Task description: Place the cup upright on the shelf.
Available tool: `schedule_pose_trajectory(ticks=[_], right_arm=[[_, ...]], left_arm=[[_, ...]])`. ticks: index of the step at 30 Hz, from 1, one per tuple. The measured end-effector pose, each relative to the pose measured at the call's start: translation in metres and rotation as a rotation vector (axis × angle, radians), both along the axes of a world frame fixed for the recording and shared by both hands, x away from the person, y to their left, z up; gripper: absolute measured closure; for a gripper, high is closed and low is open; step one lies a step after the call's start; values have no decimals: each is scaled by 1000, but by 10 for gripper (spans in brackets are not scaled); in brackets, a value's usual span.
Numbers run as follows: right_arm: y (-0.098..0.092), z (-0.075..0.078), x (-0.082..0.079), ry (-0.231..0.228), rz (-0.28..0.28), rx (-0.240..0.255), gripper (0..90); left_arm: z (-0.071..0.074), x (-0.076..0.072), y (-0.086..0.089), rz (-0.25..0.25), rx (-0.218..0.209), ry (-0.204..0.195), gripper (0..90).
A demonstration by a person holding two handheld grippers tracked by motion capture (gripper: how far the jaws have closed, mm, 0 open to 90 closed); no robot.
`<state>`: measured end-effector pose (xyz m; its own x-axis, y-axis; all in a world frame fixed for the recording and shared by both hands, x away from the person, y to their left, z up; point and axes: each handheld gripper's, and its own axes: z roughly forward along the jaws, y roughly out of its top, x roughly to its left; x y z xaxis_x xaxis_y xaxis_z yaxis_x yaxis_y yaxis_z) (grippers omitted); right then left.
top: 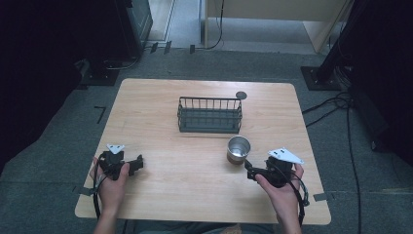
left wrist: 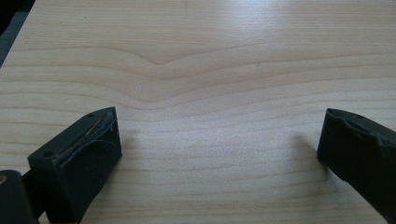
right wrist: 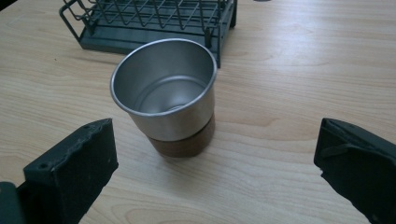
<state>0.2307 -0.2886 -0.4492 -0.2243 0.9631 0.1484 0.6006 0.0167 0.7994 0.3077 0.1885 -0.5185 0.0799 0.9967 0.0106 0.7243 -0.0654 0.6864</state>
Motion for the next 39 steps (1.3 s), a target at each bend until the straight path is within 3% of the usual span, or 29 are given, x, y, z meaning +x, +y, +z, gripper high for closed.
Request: schedule_pose_trajectory(ticks=[19,29,39], right_arm=[[32,1,18,1,32,1,0],[41,-6,29,18,21,14,0],[51,-20,44,60,3,-19,0]], left_arm=[[0,0,0,0,1,0,0],[0,0,0,0,1,0,0],[0,0,0,0,1,0,0]])
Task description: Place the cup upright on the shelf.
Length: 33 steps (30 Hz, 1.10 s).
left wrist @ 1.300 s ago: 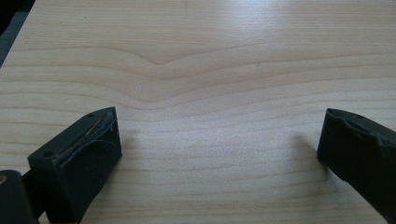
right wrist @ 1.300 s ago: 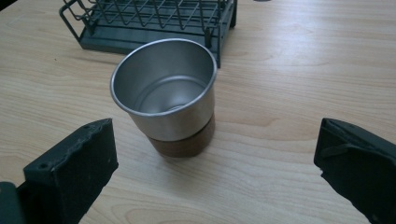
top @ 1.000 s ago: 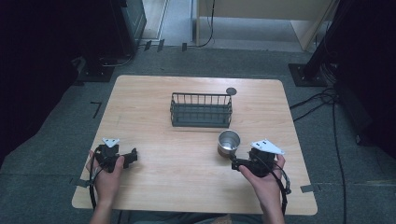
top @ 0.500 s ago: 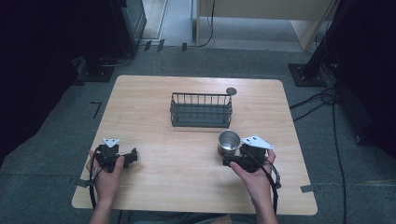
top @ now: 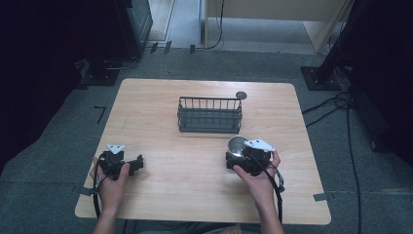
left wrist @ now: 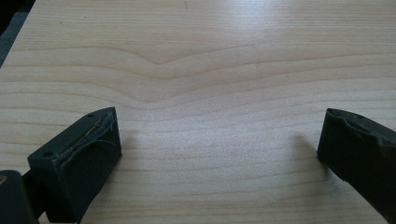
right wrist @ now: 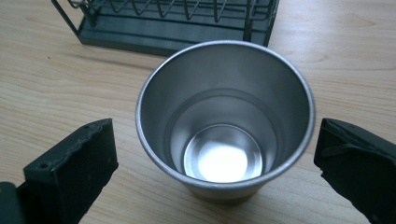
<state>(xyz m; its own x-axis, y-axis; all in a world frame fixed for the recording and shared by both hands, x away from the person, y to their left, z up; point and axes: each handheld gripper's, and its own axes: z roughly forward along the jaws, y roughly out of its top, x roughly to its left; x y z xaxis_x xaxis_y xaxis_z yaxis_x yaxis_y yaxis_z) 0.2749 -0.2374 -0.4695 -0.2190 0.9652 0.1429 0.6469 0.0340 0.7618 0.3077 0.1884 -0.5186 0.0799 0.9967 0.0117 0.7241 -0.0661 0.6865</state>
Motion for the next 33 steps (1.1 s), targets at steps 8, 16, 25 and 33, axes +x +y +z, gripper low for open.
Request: schedule_pose_trajectory(ticks=[8,16,25,33], right_arm=[[6,-10,10,16,-21,-49,0],[11,-18,14,9,-52,-102,137],[10,-14,11,-25,-45,-114,184],[10,0,11,-48,-27,-97,184]], left_arm=[[0,0,0,-2,-1,-1,0],[0,0,0,-3,-1,-1,0],[0,0,0,-3,-1,-1,0],[0,0,0,-3,-1,-1,0]])
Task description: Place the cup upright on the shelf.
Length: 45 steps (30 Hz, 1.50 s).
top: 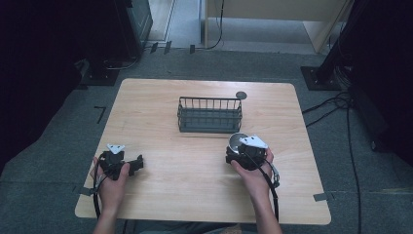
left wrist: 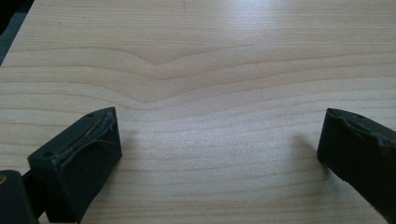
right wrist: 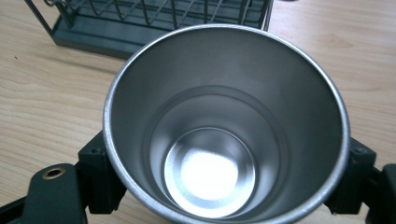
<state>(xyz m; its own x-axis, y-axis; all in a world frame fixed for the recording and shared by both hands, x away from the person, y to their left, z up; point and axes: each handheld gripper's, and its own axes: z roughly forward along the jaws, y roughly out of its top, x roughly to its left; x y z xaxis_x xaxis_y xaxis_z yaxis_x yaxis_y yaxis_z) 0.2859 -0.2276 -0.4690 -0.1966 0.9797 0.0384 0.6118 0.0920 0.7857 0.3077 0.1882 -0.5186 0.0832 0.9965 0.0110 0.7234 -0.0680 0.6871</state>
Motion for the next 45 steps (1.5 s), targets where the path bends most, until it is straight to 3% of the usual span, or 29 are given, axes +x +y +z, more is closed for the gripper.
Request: schedule_pose_trajectory(ticks=[27,45], right_arm=[[10,43,14,-90,51,13,185],[21,70,44,-126,80,-4,185]], left_arm=[[0,0,0,-5,0,-2,0],[0,0,-1,-4,-1,-2,0]])
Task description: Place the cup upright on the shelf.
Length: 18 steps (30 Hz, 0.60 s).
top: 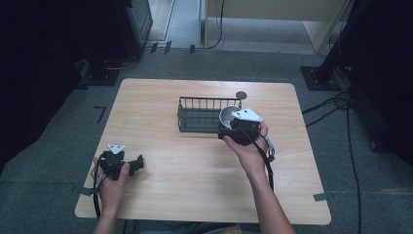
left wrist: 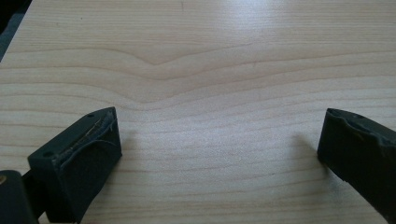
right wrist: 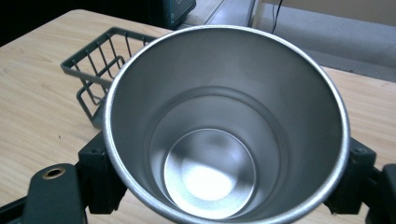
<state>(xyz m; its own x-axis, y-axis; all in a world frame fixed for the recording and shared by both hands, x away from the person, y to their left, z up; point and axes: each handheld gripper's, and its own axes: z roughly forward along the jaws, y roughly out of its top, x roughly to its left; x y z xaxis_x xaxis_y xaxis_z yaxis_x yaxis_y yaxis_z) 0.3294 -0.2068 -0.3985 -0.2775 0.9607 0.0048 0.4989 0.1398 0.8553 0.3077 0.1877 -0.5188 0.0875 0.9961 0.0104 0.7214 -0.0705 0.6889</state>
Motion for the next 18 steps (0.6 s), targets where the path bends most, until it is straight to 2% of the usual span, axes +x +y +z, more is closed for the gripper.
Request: schedule_pose_trajectory(ticks=[7,18], right_arm=[[0,8,11,-14,-1,-4,185],[6,18,39,-22,15,-8,185]], left_arm=[[0,0,0,0,0,-1,0],[0,0,0,0,0,1,0]])
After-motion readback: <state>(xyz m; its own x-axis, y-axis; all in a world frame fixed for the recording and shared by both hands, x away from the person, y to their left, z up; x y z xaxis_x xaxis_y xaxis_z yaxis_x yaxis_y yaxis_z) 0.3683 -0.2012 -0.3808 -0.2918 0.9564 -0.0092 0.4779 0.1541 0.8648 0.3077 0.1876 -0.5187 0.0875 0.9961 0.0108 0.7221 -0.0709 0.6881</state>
